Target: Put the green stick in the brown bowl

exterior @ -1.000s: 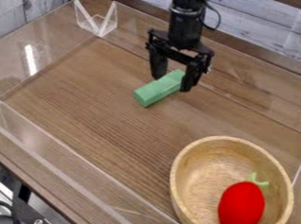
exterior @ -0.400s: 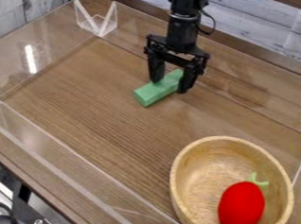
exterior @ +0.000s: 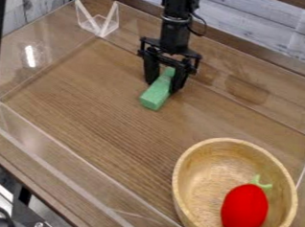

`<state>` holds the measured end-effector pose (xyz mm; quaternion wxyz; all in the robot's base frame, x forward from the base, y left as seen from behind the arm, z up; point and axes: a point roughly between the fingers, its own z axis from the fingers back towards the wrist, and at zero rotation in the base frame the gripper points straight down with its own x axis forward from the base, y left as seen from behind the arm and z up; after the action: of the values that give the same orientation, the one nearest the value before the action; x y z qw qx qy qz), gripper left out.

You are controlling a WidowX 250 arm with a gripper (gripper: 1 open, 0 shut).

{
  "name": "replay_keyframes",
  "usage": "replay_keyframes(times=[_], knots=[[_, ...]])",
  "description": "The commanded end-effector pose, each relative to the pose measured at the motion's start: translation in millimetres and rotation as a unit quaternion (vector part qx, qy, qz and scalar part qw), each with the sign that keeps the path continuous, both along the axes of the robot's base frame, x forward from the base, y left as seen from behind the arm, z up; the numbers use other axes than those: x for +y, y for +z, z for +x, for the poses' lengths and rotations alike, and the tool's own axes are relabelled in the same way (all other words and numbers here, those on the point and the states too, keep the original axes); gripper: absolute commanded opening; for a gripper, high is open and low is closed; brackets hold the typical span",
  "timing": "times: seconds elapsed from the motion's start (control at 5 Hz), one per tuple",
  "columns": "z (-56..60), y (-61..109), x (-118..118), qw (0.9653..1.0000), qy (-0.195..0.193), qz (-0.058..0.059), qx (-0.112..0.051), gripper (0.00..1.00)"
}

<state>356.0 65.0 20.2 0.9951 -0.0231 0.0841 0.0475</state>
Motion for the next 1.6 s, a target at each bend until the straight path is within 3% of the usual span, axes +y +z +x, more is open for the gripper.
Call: replay_keyframes(times=[0.0,0.6,1.0,1.4], knots=[[8.5,5.2,1.1,0.9998,-0.013,0.001,-0.013,0.00],[25.4,6.7,-26.2,0.9986,-0.048,-0.011,-0.020,0.00],[23.1,8.7,-35.3,0.9962,-0.080,-0.022,-0.024,0.00],[25.7,14.1,-21.5,0.9959,-0.080,-0.033,-0.028,0.00]])
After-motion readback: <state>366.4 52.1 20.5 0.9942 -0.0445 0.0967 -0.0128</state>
